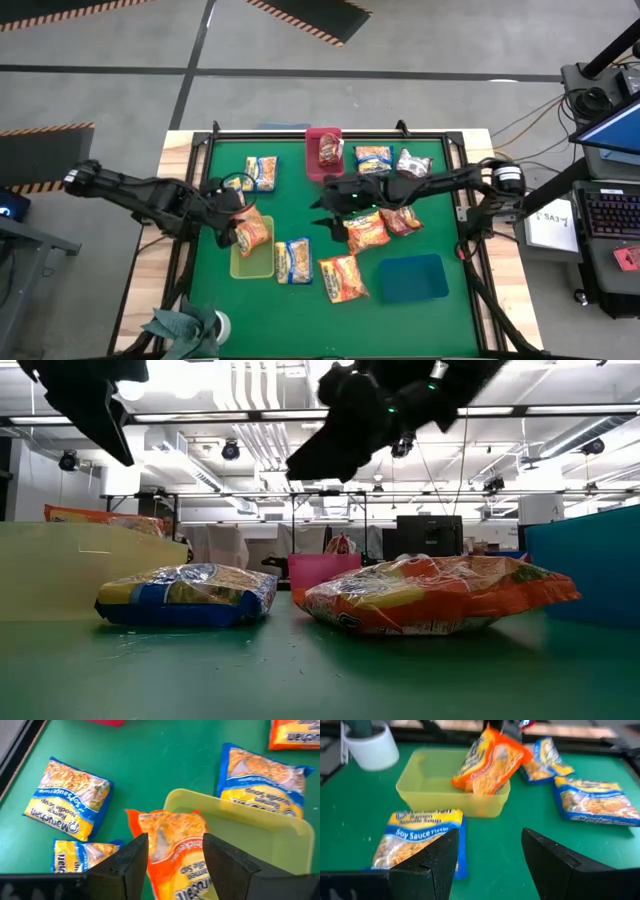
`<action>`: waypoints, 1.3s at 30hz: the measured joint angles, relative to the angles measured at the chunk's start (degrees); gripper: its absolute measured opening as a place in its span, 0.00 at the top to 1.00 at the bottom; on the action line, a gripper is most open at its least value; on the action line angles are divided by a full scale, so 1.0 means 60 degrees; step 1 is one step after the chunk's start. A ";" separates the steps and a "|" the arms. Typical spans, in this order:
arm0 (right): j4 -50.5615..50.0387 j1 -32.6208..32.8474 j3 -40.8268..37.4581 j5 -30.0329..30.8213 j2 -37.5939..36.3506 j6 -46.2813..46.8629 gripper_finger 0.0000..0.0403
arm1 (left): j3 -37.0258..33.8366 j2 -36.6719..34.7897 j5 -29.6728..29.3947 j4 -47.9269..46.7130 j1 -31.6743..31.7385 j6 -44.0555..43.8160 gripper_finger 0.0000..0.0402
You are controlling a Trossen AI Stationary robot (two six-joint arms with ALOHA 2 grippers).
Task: Sort Maruchan noodles
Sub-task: Put the orange noodle pack into the yellow bin
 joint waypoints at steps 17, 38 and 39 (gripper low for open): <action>0.2372 -0.0047 -0.2110 0.0255 -0.1588 -0.0130 0.49 | -0.2563 -0.1358 0.0775 0.1617 0.1609 -0.0006 0.59; 0.2360 -0.0047 -0.2113 0.0256 -0.1548 -0.0199 0.49 | -0.3052 0.0029 0.1724 0.2699 0.1863 -0.0565 0.69; 0.2358 -0.0047 -0.2113 0.0255 -0.1548 -0.0199 0.49 | -0.3035 0.0106 0.1727 0.2689 0.1863 -0.0515 0.73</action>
